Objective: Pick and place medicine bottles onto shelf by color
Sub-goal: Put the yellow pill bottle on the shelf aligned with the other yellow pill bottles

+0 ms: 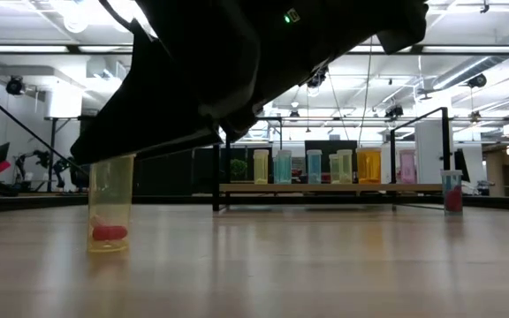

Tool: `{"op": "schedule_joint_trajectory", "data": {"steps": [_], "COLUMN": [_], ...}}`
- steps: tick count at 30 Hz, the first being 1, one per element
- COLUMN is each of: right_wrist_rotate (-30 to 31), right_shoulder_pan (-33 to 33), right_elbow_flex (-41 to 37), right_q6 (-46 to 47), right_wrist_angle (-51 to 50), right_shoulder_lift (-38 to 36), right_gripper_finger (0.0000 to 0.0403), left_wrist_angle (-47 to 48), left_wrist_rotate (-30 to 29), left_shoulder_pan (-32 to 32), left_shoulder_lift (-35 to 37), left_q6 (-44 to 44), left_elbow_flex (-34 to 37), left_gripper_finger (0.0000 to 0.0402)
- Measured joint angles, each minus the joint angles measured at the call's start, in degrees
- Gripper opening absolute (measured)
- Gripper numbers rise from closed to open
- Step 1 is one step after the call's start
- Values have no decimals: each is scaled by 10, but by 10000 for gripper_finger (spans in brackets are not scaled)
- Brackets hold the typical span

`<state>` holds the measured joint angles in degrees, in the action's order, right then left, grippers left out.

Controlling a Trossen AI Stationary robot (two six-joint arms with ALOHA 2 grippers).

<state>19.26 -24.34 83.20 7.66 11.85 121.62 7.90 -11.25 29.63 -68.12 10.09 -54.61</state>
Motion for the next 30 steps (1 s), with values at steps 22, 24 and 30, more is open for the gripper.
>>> {"op": "schedule_joint_trajectory", "data": {"steps": [22, 24, 30], "right_wrist_rotate": [-29, -27, -12], "right_shoulder_pan": [22, 45, 149], "right_elbow_flex": [-1, -1, -1], "right_q6": [13, 17, 0], "right_wrist_angle": [-266, -318, -398], "right_shoulder_lift": [-182, -229, -343], "right_gripper_finger": [121, 115, 111], "left_wrist_angle": [1, 0, -14], "left_wrist_rotate": [-13, -14, -78], "left_shoulder_pan": [-2, -5, -15], "left_shoulder_lift": [54, 73, 117], "left_q6": [-176, -194, -227], "left_elbow_flex": [14, 20, 50], "left_gripper_finger": [224, 224, 224]}}
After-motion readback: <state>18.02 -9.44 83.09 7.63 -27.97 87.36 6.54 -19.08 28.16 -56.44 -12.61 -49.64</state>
